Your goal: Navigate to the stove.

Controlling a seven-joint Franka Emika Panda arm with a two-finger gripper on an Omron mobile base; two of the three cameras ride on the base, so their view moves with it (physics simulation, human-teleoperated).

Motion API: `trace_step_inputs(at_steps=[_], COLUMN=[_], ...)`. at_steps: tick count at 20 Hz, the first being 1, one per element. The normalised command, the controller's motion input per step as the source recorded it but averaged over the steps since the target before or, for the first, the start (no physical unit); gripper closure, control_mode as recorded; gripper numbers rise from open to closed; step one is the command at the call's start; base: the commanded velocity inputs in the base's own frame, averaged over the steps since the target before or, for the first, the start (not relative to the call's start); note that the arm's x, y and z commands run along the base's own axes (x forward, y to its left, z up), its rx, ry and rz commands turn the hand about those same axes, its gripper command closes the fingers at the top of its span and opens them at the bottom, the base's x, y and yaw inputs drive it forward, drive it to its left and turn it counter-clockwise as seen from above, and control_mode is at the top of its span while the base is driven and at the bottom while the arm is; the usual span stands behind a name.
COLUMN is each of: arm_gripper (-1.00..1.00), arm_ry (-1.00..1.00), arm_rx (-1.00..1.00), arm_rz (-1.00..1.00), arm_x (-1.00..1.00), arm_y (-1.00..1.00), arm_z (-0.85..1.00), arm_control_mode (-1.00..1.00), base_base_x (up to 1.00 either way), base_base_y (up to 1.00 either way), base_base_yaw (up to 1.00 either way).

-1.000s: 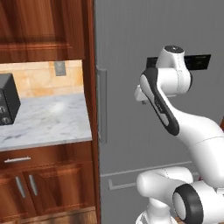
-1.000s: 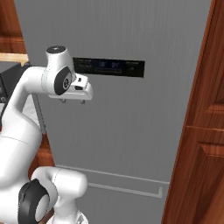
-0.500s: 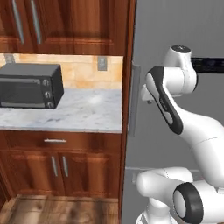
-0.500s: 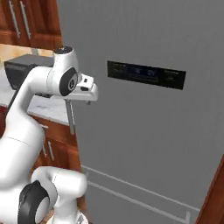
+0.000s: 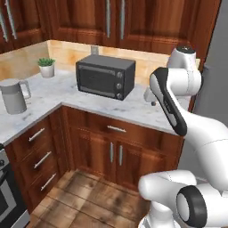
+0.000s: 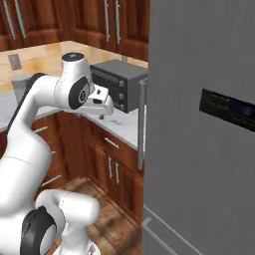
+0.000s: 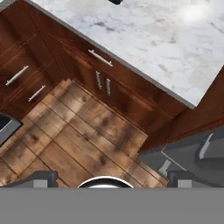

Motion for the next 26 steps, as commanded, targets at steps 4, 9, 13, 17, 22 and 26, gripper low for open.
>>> trace_step_inputs(at_steps=[4, 9, 13, 17, 22, 26], arm_gripper=[-1.00, -1.00, -1.00, -1.00, -1.00, -1.00], arm_ry=[0.00, 0.00, 0.00, 0.00, 0.00, 0.00], arm_rx=[0.00, 0.00, 0.00, 0.00, 0.00, 0.00], arm_rz=[0.00, 0.00, 0.00, 0.00, 0.00, 0.00], arm_x=[0.00, 0.00, 0.00, 0.00, 0.00, 0.00], arm_y=[0.00, 0.00, 0.00, 0.00, 0.00, 0.00], arm_z=[0.00, 0.00, 0.00, 0.00, 0.00, 0.00], arm_control_mode=[1.00, 1.00, 1.00, 1.00, 1.00, 1.00], base_base_x=[-0.20, -0.34, -0.34, -0.31, -0.15, 0.00], base_base_y=[0.48, 0.50, 0.54, 0.58, 0.40, 0.00], base_base_yaw=[0.67, 0.68, 0.67, 0.66, 0.62, 0.09])
